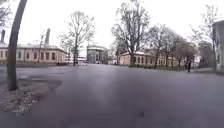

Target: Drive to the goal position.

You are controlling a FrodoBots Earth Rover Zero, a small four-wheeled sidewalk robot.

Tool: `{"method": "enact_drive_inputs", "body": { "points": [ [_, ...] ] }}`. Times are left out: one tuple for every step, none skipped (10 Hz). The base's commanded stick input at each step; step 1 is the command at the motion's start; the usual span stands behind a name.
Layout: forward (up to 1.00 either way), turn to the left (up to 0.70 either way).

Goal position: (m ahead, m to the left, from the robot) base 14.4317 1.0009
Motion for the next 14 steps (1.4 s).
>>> {"method": "enact_drive_inputs", "body": {
  "points": [
    [0.85,0.0],
    [0.85,0.0],
    [0.85,0.0],
    [0.85,0.0],
    [0.85,0.0],
    [0.85,0.0],
    [0.85,0.0],
    [0.85,0.0],
    [0.85,0.0],
    [0.85,0.0],
    [0.85,0.0],
    [0.85,0.0],
    [0.85,0.0],
    [0.85,0.0]
  ]
}}
